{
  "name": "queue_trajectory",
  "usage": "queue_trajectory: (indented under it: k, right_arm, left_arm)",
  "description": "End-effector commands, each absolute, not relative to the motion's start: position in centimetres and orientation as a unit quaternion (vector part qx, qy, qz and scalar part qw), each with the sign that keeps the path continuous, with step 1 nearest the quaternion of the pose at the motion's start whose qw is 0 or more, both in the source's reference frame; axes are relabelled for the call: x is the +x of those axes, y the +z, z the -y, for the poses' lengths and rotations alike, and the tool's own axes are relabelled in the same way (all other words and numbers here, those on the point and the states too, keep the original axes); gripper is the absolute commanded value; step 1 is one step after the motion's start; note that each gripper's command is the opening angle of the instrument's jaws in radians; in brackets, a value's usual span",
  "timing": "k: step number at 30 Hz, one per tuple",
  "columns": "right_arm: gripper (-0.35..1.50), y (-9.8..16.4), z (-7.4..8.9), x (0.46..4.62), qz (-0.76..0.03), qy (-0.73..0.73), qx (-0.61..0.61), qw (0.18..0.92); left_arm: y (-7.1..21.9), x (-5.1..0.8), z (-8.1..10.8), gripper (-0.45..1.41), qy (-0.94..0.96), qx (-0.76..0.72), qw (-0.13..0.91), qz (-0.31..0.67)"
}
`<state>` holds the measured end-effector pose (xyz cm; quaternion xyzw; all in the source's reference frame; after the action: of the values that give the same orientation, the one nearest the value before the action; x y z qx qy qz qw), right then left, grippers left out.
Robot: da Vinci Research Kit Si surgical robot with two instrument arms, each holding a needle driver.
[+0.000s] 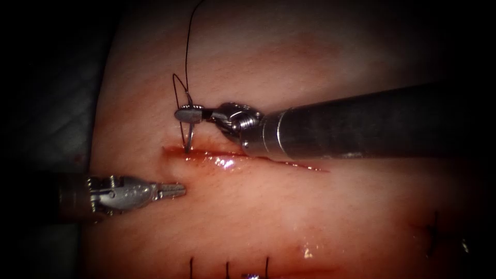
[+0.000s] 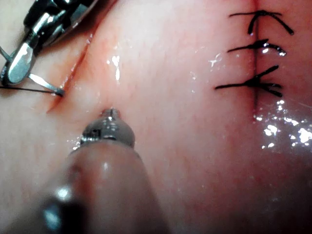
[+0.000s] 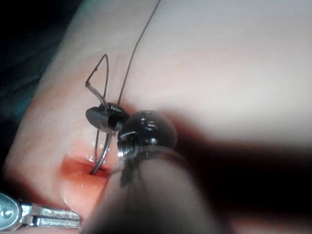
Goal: Wound Closure
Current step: Use the right hand to throw the needle through the tissue below the wound.
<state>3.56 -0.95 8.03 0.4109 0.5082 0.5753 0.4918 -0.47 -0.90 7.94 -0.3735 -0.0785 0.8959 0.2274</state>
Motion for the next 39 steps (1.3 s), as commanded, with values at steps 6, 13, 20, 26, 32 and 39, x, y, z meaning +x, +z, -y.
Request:
queue_trajectory:
  k: [6, 13, 20, 26, 32, 39]
  right_arm:
    - [-0.35, 8.04, 1.03, 3.68, -0.492, 0.587, 0.454, 0.456]
    - [-0.35, 7.93, 1.20, 3.78, -0.450, 0.601, 0.526, 0.400]
    - [-0.35, 7.82, 1.38, 3.88, -0.417, 0.607, 0.563, 0.375]
    - [-0.35, 7.65, 1.54, 3.97, -0.402, 0.596, 0.588, 0.370]
    - [-0.35, 7.54, 1.65, 4.02, -0.392, 0.593, 0.604, 0.361]
    - [-0.35, 7.52, 1.66, 3.95, -0.399, 0.587, 0.609, 0.354]
  left_arm:
    - [8.00, -0.52, 0.91, -0.33, 0.896, -0.374, 0.228, 0.080]
    - [8.00, -0.52, 0.90, -0.33, 0.896, -0.374, 0.228, 0.080]
    - [8.00, -0.51, 0.90, -0.33, 0.896, -0.374, 0.228, 0.080]
    - [8.00, -0.51, 0.89, -0.33, 0.896, -0.374, 0.228, 0.080]
    - [8.00, -0.51, 0.89, -0.35, 0.895, -0.374, 0.228, 0.081]
    - [7.98, -0.48, 0.88, -0.37, 0.895, -0.374, 0.227, 0.082]
